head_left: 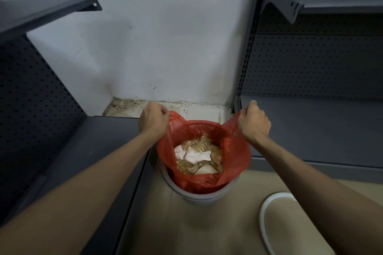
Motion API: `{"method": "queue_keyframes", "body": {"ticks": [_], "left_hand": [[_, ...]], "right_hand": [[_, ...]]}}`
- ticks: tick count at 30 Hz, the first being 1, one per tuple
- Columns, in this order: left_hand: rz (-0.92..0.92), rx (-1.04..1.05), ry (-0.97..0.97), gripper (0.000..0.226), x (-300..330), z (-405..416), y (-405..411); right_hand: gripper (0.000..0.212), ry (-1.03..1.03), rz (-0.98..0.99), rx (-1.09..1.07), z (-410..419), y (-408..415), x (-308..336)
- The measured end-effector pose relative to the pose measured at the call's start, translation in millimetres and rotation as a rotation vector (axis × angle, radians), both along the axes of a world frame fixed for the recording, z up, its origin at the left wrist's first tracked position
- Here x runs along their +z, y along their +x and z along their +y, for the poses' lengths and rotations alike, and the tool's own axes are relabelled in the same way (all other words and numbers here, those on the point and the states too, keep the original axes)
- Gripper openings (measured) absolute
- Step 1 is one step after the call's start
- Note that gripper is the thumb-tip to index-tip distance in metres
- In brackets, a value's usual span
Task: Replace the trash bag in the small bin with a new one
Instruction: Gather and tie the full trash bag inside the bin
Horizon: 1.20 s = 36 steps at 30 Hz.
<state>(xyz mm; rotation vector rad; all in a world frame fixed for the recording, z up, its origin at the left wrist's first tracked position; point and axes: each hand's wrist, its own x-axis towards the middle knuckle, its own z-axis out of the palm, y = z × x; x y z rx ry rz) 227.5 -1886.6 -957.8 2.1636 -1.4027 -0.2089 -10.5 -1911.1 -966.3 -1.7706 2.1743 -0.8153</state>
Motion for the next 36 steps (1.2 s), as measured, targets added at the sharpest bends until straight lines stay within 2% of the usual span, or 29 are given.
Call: {"method": "queue_keyframes", "body": {"ticks": [4, 8, 11, 14, 16, 19, 22, 24, 28, 31, 36], "left_hand": [[0.051, -0.062, -0.059, 0.016, -3.6, 6.4, -3.8], [0.149, -0.104, -0.041, 0.029, -9.5, 26.0, -3.7], [0.219, -0.134, 0.044, 0.032, -8.4, 40.4, 4.0], [0.080, -0.261, 0.138, 0.061, -3.4, 52.5, 14.5], [-0.054, -0.308, 0.087, 0.050, -2.1, 54.9, 19.6], [-0.106, -0.266, -0.030, 0.008, 6.2, 51.2, 19.6], [-0.056, -0.180, -0.046, 0.013, 19.4, 45.5, 13.5], [0.032, -0.204, -0.042, 0.014, 26.5, 43.2, 7.8], [0.311, -0.321, -0.096, 0.014, 34.2, 42.1, -9.7], [0.355, -0.363, -0.124, 0.013, 30.6, 41.5, -24.0], [0.362, -0.334, -0.165, 0.016, 27.0, 41.0, -41.0]], "right_hand": [[0.015, -0.112, -0.079, 0.035, 3.8, 1.0, 11.4], [0.016, -0.176, -0.193, 0.108, 18.2, -3.2, 27.7], [0.024, -0.103, -0.312, 0.138, 30.1, -12.1, 29.2], [0.046, 0.044, -0.330, 0.123, 44.6, -18.0, 31.1], [0.056, 0.139, -0.308, 0.121, 52.8, -19.1, 35.2], [0.047, 0.186, -0.374, 0.216, 64.3, -16.3, 44.0], [0.034, 0.012, -0.327, 0.304, 65.2, -10.2, 52.1], [0.030, -0.059, -0.363, 0.348, 59.8, -5.1, 56.2], [0.020, -0.045, -0.559, 0.477, 45.3, 13.7, 60.7], [0.004, 0.014, -0.684, 0.557, 37.6, 32.3, 57.3], [0.021, 0.123, -0.599, 0.612, 32.1, 54.8, 41.3]]}}
